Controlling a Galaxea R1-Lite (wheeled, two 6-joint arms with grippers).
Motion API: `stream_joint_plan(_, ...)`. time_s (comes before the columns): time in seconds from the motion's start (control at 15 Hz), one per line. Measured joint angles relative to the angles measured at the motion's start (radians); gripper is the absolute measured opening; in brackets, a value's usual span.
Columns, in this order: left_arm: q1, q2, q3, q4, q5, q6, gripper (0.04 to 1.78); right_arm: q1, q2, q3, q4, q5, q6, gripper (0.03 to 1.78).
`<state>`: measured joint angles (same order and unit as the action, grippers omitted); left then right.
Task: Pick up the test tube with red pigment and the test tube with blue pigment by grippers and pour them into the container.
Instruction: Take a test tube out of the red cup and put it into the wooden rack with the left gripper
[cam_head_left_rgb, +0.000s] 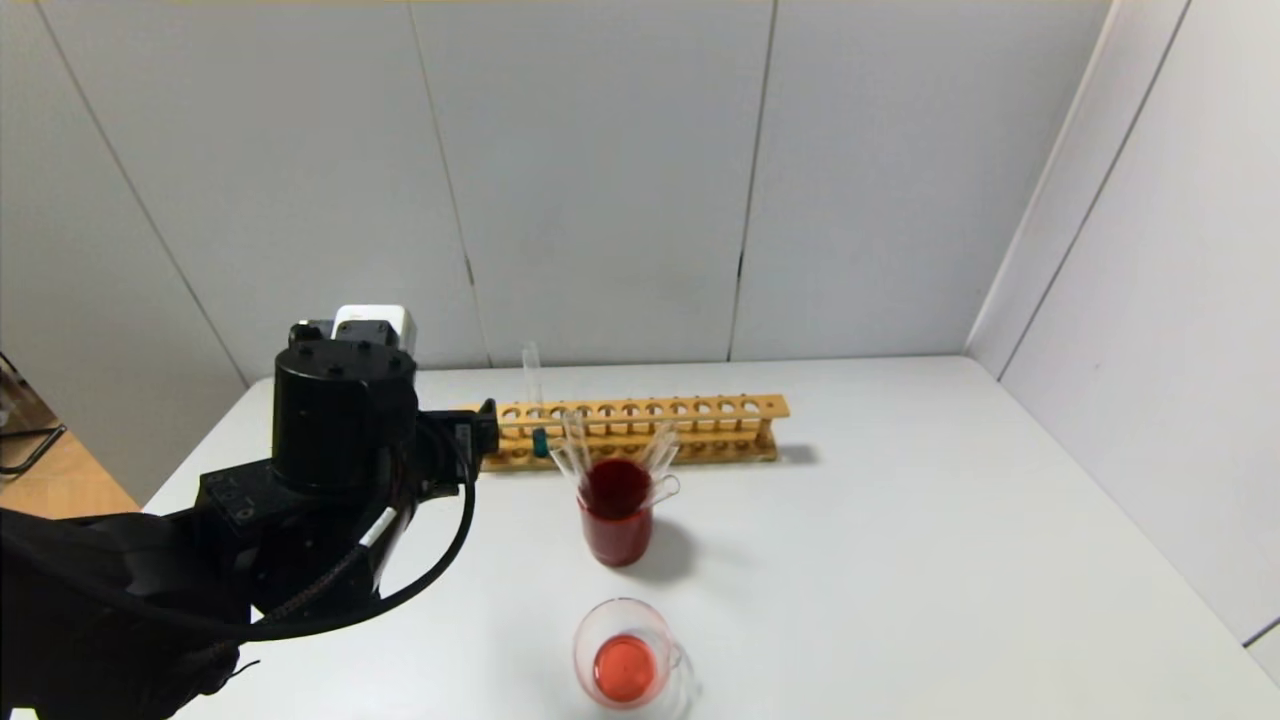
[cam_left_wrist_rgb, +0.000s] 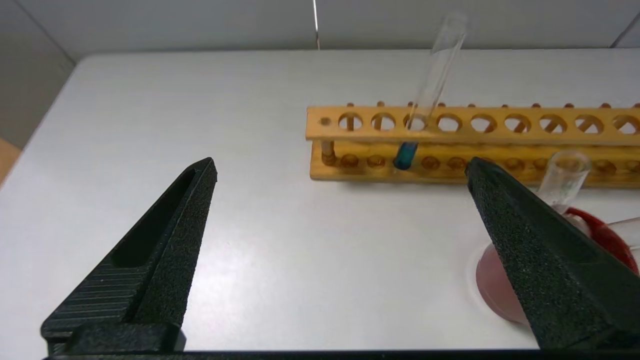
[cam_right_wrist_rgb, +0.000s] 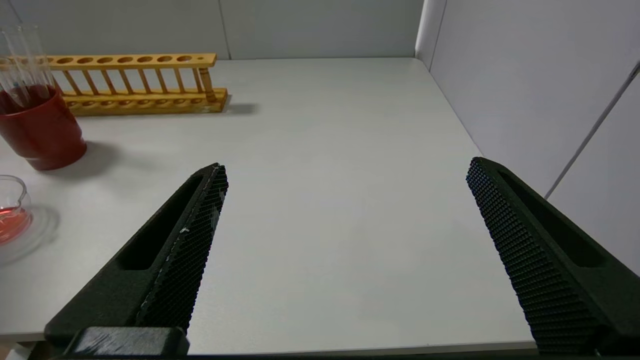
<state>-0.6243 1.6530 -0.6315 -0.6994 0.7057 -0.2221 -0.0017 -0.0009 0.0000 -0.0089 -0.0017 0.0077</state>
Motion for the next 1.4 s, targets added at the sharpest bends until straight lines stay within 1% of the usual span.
stream_joint_plan(0.13, 0.003, 0.026, 0.017, -0.001, -0.005, -0.040, 1.75, 0.000, 0.000, 0.000, 0.000, 0.000, 0.000, 1.74)
stream_joint_plan(0.27, 0.003, 0.054, 0.015, -0.017, -0.031, -0.062, 1.75, 0.000, 0.000, 0.000, 0.000, 0.000, 0.000, 1.74)
stream_joint_plan(0.53, 0.011, 0.119, 0.008, -0.113, -0.089, -0.051, 1.75, 0.000, 0.000, 0.000, 0.000, 0.000, 0.000, 1.74)
stream_joint_plan(0.93, 0.105, 0.215, -0.124, -0.114, -0.218, -0.015, 1.75, 0.000, 0.000, 0.000, 0.000, 0.000, 0.000, 1.74)
stream_joint_plan(1.13, 0.129, 0.262, -0.172, -0.113, -0.264, -0.005, 1.75, 0.000, 0.000, 0.000, 0.000, 0.000, 0.000, 1.74)
stream_joint_plan(1.4, 0.133, 0.334, -0.226, -0.113, -0.271, -0.002, 1.75, 0.000, 0.000, 0.000, 0.000, 0.000, 0.000, 1.74)
